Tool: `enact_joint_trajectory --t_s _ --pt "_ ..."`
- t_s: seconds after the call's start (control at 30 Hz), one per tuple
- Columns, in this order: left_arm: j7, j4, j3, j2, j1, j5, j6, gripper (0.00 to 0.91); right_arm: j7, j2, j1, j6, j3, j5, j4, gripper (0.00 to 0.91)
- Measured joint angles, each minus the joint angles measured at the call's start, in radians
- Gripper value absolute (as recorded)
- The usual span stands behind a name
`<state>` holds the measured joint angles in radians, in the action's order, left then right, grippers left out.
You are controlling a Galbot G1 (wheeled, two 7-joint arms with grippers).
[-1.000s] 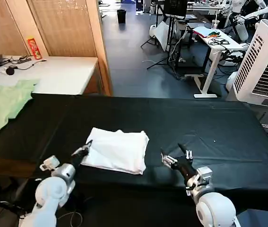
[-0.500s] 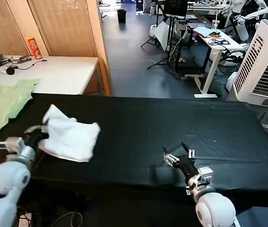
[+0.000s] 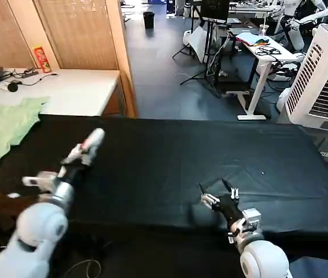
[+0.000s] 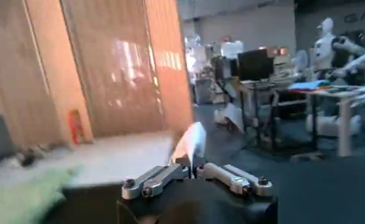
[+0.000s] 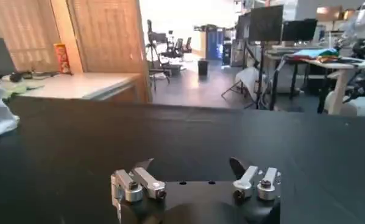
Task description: Fold and organize the clothes.
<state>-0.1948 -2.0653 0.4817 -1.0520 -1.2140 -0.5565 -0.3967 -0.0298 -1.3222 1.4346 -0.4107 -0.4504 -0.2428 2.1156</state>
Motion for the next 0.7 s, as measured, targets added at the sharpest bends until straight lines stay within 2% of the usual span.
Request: enact_joint_trajectory --t_s 0.03,0.07,0.1,0.27,0.33,0.43,0.7 --pt "0.012 0.008 -0.03 -0.025 0.008 0.018 0.009 0.322 -0.002 -0.003 -0.002 -0.001 0.003 -0.006 -0.004 0.878" --pt "0.021 0.021 -0.058 -0.054 0.018 0.044 0.02 0.702 -0.004 -0.005 -0.004 -0.003 0.008 -0.011 -0.006 0.878" --pt "0.028 0.039 -0.089 -0.087 0.026 0.066 0.031 0.878 -0.006 -0.006 -0.005 -0.004 0.011 -0.017 -0.008 0.878" --pt "0.066 0.089 -0.204 -0.22 0.024 0.12 0.067 0.878 -0.008 0.005 -0.024 -0.03 0.035 -0.083 -0.025 0.878" --pt "0.09 0.095 -0.233 -0.244 0.022 0.13 0.077 0.878 -0.026 0.013 -0.035 -0.059 0.045 -0.121 -0.032 0.878" --pt "0.11 0.092 -0.25 -0.26 0.027 0.136 0.095 0.878 -0.028 0.023 -0.062 -0.097 0.07 -0.181 -0.045 0.878" --pt "0.112 0.06 -0.226 -0.23 0.01 0.156 0.153 0.878 0.026 -0.001 -0.18 -0.137 0.177 -0.248 -0.127 0.878"
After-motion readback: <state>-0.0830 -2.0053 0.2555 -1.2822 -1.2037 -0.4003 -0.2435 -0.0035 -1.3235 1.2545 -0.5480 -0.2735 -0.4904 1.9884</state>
